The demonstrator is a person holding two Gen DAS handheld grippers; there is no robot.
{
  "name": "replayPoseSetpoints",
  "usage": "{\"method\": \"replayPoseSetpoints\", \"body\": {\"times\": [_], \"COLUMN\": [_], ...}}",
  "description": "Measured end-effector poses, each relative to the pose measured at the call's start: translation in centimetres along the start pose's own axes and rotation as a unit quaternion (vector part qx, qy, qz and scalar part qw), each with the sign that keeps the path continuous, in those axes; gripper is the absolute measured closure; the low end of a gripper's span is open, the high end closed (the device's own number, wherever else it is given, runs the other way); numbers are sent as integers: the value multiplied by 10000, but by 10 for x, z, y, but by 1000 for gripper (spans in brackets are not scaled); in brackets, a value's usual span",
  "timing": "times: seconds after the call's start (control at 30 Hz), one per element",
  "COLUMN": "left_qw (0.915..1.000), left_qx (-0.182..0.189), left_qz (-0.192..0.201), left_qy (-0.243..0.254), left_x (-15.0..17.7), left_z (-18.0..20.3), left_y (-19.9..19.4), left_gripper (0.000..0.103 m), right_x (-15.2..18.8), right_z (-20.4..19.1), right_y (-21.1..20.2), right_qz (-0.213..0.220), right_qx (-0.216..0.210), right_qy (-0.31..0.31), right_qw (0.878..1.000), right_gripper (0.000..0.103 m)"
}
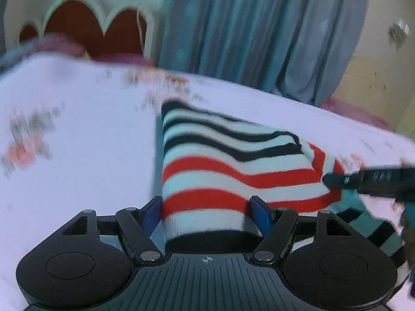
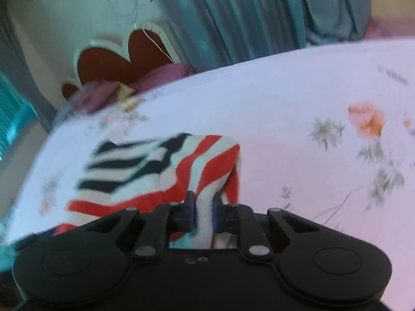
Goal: Fold small clothes
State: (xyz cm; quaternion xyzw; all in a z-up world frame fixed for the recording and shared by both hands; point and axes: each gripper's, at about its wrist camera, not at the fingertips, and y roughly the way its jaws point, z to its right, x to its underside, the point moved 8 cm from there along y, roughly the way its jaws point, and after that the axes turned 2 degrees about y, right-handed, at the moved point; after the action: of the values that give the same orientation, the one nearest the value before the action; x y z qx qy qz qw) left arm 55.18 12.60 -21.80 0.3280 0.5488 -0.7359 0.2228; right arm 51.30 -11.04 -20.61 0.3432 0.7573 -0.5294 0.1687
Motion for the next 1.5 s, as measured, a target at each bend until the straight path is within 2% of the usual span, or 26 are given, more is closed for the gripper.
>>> {"method": "replayPoseSetpoints", "body": {"times": [0.13,0.27,0.47,0.53,0.67,0.8,0.9,0.97,1.03,1.3,1.37,1.47,1.5], "left_qw": [9999,9996,9987,9982,9989,9993,9994,9991,9994,9992,9991,9987,9985], "left_qx": [-44,16,118,49,-22,-49,-33,-67,-64,-82,-93,-143,-130], "left_qz": [53,161,214,186,103,38,-1,-28,-54,-137,-196,-238,-253], "left_qy": [127,234,453,560,452,378,352,410,327,358,365,439,459], "left_x": [2,6,29,38,46,47,48,52,54,52,52,52,52], "left_z": [3,7,19,20,16,15,13,14,14,14,14,17,18], "left_y": [-8,-32,-63,-66,-60,-59,-64,-63,-62,-66,-67,-70,-71], "left_gripper": [32,32,32,32,29,28,28,28,28,27,23,13,10], "right_x": [3,5,40,53,70,70,71,81,97,110,111,111,111], "right_z": [7,2,-29,-32,-20,-19,-28,-27,-17,-7,-3,5,6], "right_y": [-11,-51,-92,-97,-88,-85,-104,-100,-87,-78,-77,-76,-76], "right_qz": [-72,250,356,330,209,159,395,242,-73,-93,-138,-254,-301], "right_qx": [-81,-222,-385,-323,188,300,208,324,429,333,234,94,94], "right_qy": [257,199,-421,-579,-745,-750,-745,-793,-647,-55,271,690,782], "right_qw": [9996,9992,9977,9973,9968,9966,9962,9960,9970,9994,9993,9972,9964], "right_gripper": [82,82,86,88,98,98,92,91,90,86,85,85,79]}}
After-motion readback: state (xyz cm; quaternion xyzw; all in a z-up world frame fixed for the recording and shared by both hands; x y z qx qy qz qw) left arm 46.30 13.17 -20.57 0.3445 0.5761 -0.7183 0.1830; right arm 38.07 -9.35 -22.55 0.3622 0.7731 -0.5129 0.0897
